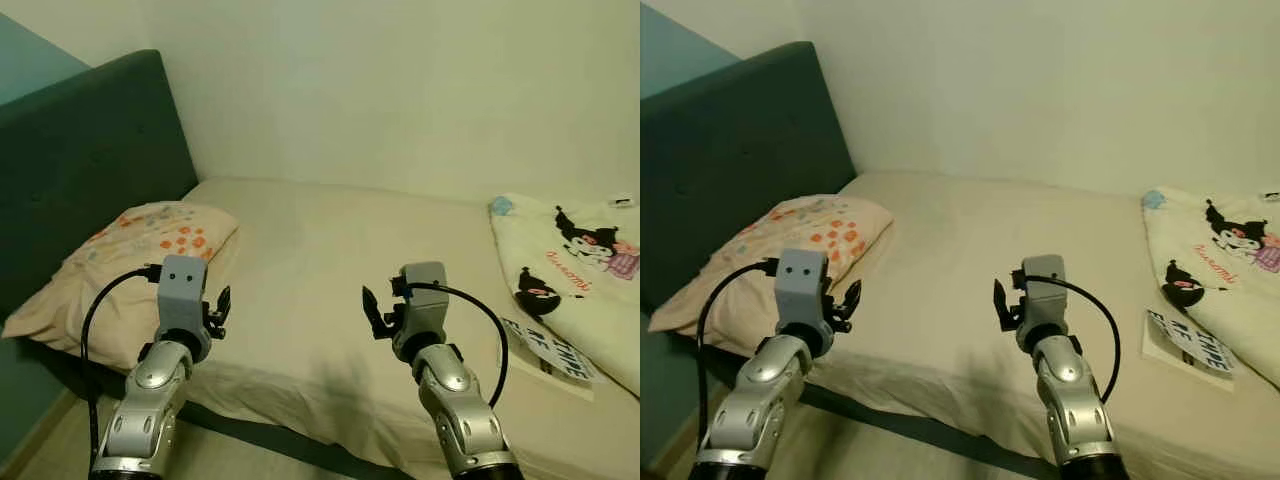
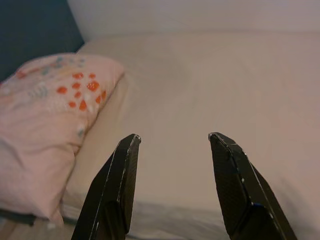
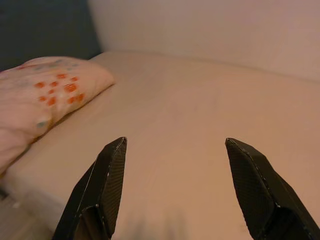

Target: Clean up the room

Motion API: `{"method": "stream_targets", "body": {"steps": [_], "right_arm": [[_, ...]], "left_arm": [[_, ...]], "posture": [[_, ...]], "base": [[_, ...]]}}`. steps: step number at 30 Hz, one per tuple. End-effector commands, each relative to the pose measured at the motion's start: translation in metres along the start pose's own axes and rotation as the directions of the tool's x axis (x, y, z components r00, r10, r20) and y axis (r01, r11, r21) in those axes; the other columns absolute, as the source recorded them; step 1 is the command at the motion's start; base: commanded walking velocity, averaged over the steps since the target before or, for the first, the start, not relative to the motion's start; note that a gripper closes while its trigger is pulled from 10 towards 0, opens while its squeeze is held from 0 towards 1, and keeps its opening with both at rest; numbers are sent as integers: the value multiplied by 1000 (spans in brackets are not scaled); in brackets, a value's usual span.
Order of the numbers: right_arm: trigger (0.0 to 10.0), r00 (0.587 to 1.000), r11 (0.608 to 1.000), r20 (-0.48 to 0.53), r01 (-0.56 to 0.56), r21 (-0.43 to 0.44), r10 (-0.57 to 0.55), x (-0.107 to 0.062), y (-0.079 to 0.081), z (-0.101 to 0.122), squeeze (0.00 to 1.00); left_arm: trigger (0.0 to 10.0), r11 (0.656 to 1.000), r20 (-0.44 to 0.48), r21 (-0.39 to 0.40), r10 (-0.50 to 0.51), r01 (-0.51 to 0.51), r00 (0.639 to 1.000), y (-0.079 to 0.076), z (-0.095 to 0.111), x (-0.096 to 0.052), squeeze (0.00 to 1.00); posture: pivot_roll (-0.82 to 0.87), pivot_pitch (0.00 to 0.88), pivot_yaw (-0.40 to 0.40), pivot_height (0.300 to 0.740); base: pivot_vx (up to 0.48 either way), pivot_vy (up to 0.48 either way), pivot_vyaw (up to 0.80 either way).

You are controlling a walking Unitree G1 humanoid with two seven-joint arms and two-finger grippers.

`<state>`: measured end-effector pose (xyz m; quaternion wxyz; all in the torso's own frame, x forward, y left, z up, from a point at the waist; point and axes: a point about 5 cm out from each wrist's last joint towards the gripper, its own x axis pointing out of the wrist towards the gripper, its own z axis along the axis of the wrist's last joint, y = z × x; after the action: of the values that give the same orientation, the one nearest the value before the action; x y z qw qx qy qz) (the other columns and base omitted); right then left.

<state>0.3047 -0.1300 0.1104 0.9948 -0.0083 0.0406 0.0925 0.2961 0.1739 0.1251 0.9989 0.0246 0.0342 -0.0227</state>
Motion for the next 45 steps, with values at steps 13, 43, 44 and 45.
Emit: {"method": "stream_targets", "body": {"steps": [13,43,44,45], "right_arm": [[10000,1000,1000,-18,12,4,-12,0,-5,1,0],[10000,999,1000,-33,16,18,-16,0,-5,-1,0],[10000,999,1000,-33,16,18,-16,0,-5,-1,0],[10000,999,1000,-33,16,18,-16,0,-5,-1,0]], "left_arm": [[10000,1000,-53,-15,-16,15,998,-2,-7,0,0],[10000,995,64,-78,-61,66,996,-8,9,-1,0],[10000,995,64,-78,-61,66,996,-8,9,-1,0],[10000,995,64,-78,-61,66,996,-8,9,-1,0]], "posture": [[-77,22,33,740],[-84,26,28,740],[-84,26,28,740],[-84,26,28,740]], "base": [[0,-30,0],[0,0,-400],[0,0,0],[0,0,0]]}}
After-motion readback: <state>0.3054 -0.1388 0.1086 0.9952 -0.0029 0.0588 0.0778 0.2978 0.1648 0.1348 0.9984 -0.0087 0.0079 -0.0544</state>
